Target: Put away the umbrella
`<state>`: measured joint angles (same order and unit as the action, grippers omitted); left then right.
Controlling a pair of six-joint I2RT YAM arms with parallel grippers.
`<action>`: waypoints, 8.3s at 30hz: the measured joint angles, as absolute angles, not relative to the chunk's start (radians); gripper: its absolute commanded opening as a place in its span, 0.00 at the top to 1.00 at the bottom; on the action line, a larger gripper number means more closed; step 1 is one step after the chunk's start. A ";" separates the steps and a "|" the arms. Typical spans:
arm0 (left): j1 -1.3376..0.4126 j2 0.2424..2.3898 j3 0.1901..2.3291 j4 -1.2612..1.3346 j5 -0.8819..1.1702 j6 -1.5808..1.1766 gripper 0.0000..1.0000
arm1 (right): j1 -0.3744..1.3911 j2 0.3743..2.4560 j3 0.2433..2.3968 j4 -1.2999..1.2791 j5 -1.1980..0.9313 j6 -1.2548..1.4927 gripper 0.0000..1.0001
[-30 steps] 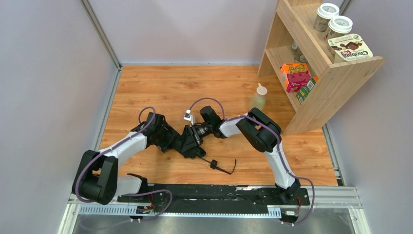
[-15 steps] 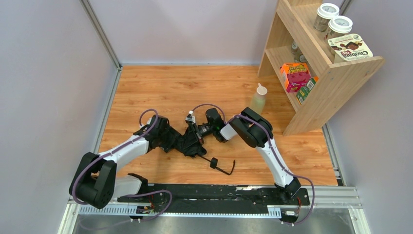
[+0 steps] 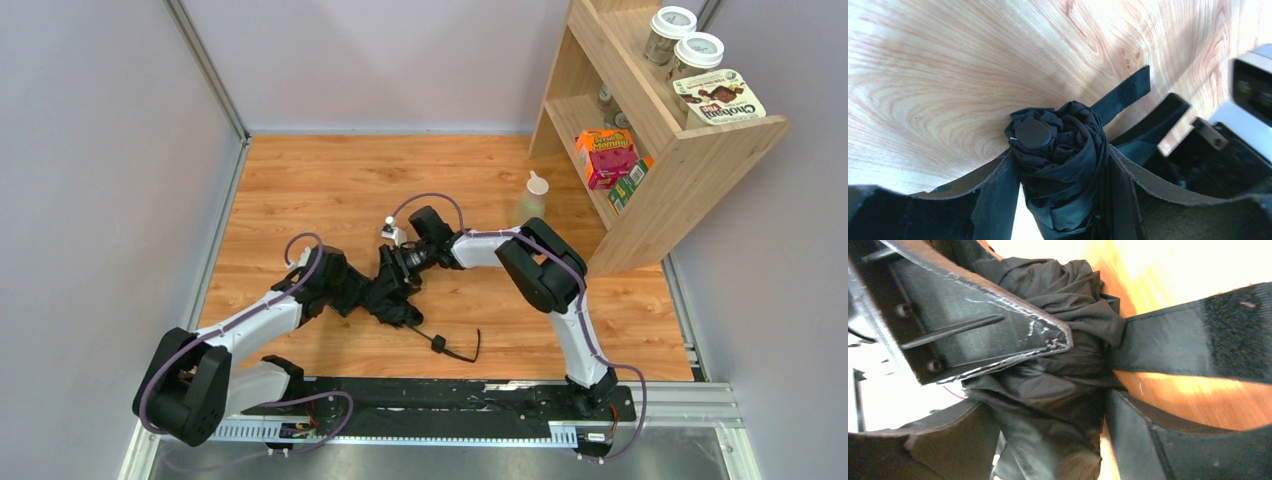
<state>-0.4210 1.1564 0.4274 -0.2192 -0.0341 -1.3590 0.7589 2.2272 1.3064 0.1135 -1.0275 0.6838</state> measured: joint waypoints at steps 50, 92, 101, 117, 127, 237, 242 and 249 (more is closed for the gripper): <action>-0.434 1.085 0.463 -0.467 -0.019 -1.405 0.28 | 0.923 2.013 1.188 -0.022 -0.627 0.269 1.00; -0.455 1.041 0.463 -0.573 0.003 -1.505 1.00 | 1.238 1.964 1.264 -0.268 0.140 0.227 0.46; -0.453 1.008 0.470 -0.595 -0.016 -1.525 1.00 | 1.246 1.954 1.210 -0.166 0.126 0.143 1.00; -0.451 0.897 0.434 -0.574 -0.031 -1.404 0.28 | 0.960 1.998 1.198 -0.088 -0.669 0.270 1.00; -0.451 0.869 0.434 -0.551 -0.027 -1.362 0.26 | 0.898 2.076 1.205 0.046 -0.927 0.532 1.00; -0.447 0.221 0.463 0.263 0.160 -0.894 1.00 | 1.014 1.471 1.661 -0.503 -0.625 0.432 0.96; -0.449 0.219 0.463 0.336 0.173 -0.879 1.00 | 1.016 1.485 1.708 -0.544 -0.662 0.442 0.52; -0.443 0.240 0.480 0.321 0.014 -0.849 1.00 | 1.044 1.424 1.644 -0.548 -0.558 0.428 0.00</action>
